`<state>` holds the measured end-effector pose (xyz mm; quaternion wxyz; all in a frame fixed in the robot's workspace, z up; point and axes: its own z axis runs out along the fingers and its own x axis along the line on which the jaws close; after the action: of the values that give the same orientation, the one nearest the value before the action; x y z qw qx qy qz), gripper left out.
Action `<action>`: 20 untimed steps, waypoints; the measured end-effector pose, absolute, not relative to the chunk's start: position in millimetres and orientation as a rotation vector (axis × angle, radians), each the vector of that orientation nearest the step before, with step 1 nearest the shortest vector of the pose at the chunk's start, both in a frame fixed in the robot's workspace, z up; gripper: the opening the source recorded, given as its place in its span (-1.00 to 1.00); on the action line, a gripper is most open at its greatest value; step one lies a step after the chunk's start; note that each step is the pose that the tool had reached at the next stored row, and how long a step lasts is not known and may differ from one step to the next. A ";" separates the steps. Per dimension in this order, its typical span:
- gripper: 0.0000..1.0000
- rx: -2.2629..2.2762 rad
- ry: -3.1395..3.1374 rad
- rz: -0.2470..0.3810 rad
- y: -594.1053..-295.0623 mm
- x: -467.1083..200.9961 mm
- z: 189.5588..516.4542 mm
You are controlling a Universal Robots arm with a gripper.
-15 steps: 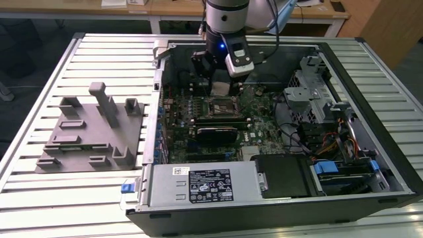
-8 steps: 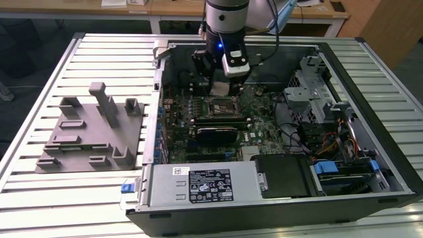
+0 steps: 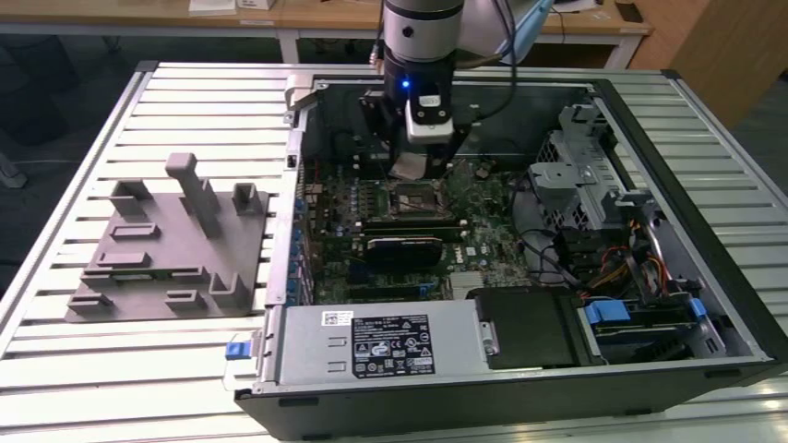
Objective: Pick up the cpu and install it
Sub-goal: 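Place the cpu into insertion slot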
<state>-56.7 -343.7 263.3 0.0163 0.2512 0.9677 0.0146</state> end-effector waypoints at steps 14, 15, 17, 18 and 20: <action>0.08 1.133 2.891 0.039 -343.7 -56.7 263.0; 0.08 1.158 2.881 0.038 -343.7 -56.7 263.0; 0.08 1.211 2.859 0.037 -343.7 -56.7 263.0; 0.08 1.237 2.848 0.037 -343.7 -56.7 262.9; 0.08 1.288 2.824 0.036 -343.7 -56.7 262.8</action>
<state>-56.7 -343.7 262.8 0.0186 0.4149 0.9096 0.0115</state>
